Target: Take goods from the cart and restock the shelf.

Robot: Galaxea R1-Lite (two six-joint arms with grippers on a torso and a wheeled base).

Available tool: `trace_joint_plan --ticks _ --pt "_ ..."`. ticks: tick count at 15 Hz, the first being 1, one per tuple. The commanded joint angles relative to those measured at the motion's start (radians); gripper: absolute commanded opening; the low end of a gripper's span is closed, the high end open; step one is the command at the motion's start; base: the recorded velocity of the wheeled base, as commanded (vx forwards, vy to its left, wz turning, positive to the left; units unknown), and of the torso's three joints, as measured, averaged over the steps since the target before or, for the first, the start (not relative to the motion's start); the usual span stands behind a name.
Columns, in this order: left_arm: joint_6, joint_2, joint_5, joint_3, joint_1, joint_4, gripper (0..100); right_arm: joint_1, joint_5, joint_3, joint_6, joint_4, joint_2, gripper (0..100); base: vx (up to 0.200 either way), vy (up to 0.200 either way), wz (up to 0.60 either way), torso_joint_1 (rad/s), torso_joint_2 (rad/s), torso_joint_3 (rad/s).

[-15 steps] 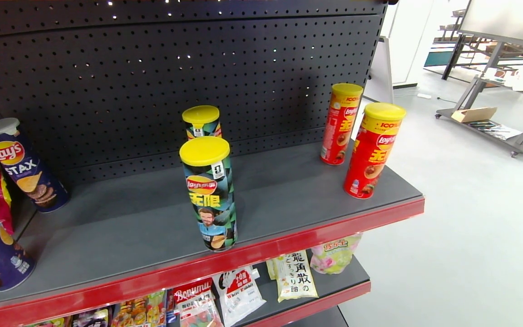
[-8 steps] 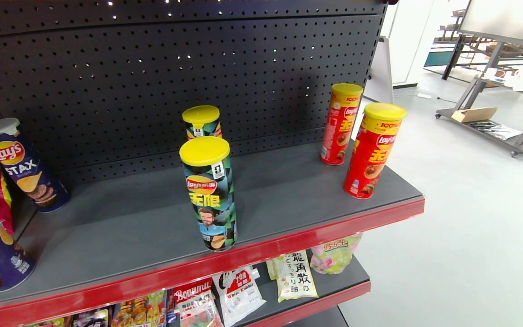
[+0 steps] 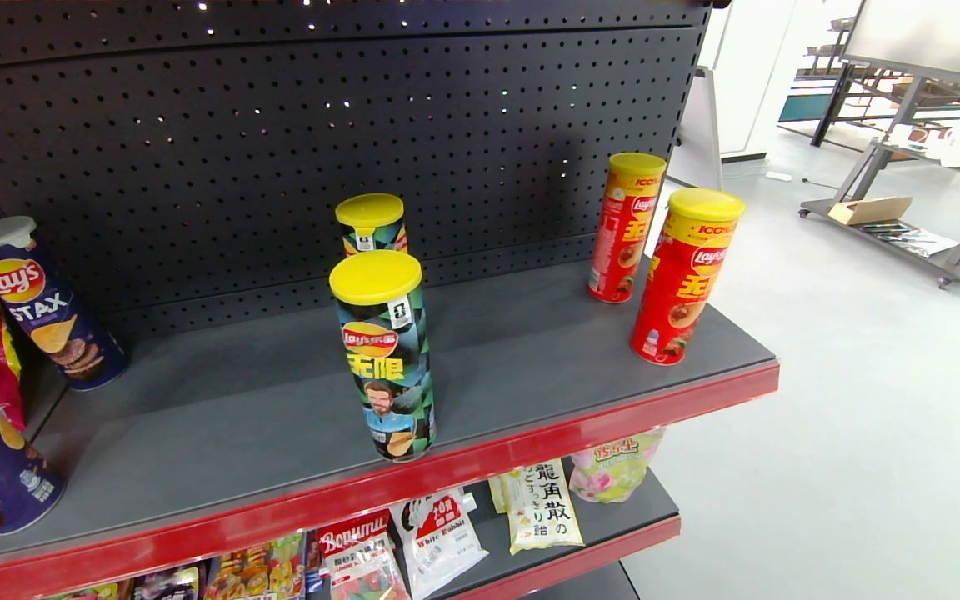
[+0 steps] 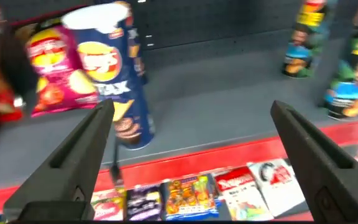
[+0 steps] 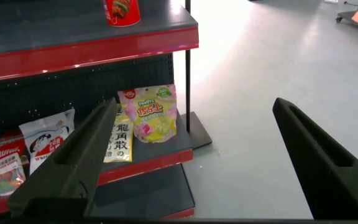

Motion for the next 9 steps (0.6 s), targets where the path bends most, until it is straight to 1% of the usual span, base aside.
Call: trace_joint_plan --ticks 1,3,4,7,9 --pt "-0.002 -0.015 -0.034 0.018 0.0 0.0 100 0.0 -0.001 0.0 -0.001 0.0 0.0 100 0.0 0.0 0.6 -0.002 0.0 0.002" --pt "-0.002 -0.051 -0.089 0.047 0.0 0.0 100 0.0 -0.001 0.0 -0.001 0.0 0.0 100 0.0 0.0 0.6 -0.002 -0.01 0.002" --pt "-0.002 -0.061 -0.1 0.061 0.0 0.0 100 0.0 -0.001 0.0 -0.001 0.0 0.0 100 0.0 0.0 0.6 0.012 0.0 0.007" --pt "-0.006 -0.081 -0.098 0.082 0.0 0.0 100 0.0 0.001 0.0 0.0 -0.002 0.0 100 0.0 0.0 0.6 0.004 0.0 0.001" --pt "-0.002 -0.091 -0.089 0.103 0.001 0.001 100 0.0 0.001 0.0 0.002 0.0 0.0 100 0.0 0.0 0.0 0.0 0.0 0.0"
